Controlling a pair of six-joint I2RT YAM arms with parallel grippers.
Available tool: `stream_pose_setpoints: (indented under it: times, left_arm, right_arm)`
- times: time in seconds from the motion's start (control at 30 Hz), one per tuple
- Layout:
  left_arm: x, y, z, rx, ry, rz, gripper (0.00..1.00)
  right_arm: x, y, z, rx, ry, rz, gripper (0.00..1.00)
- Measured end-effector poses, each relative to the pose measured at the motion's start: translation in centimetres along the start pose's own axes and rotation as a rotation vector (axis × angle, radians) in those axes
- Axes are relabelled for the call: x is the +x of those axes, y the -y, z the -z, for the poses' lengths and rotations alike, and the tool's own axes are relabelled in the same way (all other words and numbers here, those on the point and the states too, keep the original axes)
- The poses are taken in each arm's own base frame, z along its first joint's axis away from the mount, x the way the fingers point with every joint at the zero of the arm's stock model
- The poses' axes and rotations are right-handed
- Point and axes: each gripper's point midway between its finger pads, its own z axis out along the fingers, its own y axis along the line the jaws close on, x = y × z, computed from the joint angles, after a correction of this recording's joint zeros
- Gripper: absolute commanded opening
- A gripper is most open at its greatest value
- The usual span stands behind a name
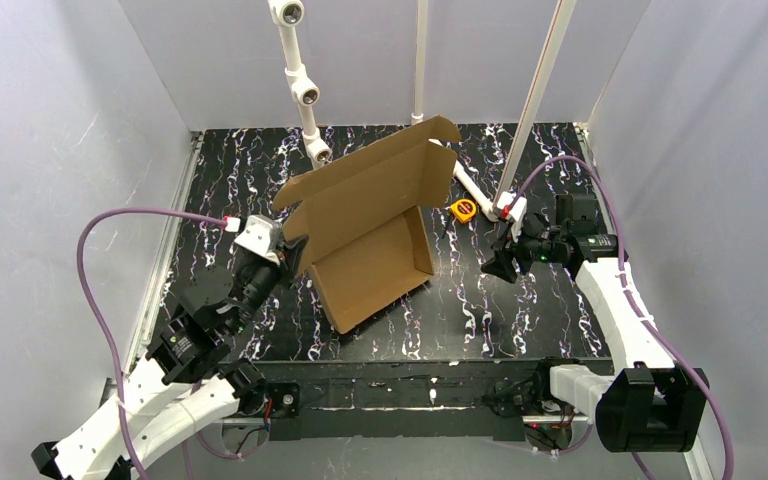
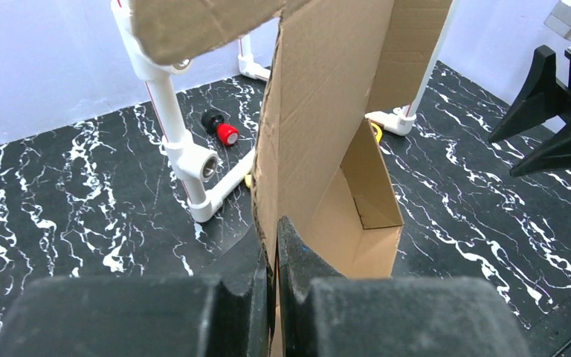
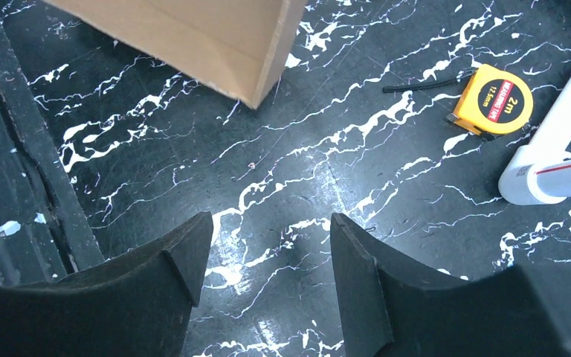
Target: Fold the paper box
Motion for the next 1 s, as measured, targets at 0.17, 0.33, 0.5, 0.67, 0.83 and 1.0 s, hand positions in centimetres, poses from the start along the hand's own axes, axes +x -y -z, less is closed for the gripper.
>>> stream_pose_setpoints:
  times: [0.17, 0.33, 0.5, 0.67, 0.83, 1.0]
  left_arm:
    - [-1.7, -0.7, 0.4, -0.034, -0.017, -0.012, 0.0]
    - [-5.4, -2.5, 2.4, -0.113, 0.01, 0.023, 0.0]
    - [-10.4, -4.9, 5.4, -0.211, 0.082, 0.065, 0.0]
    - [-13.8, -6.5, 7.5, -0.272, 0.126, 0.077, 0.0]
    - [-15.3, -6.5, 7.8, -0.274, 0.11, 0.082, 0.0]
    - [-13.3, -6.2, 7.4, -0.275, 0.011, 0.091, 0.0]
  right_arm:
    - [-0.2, 0.6, 0.0, 0.029, 0.001, -0.011, 0.68]
    - [-0.3, 1.7, -0.1, 0.075, 0.0, -0.027, 0.68]
    - [0.1, 2.1, -0.3, 0.091, -0.006, -0.052, 0.68]
    - [0.5, 2.2, -0.6, 0.097, -0.003, -0.067, 0.69]
    - [1.7, 0.8, -3.0, 0.037, -0.007, 0.002, 0.85]
    - [1.8, -0.6, -7.6, -0.104, -0.048, 0.123, 0.87]
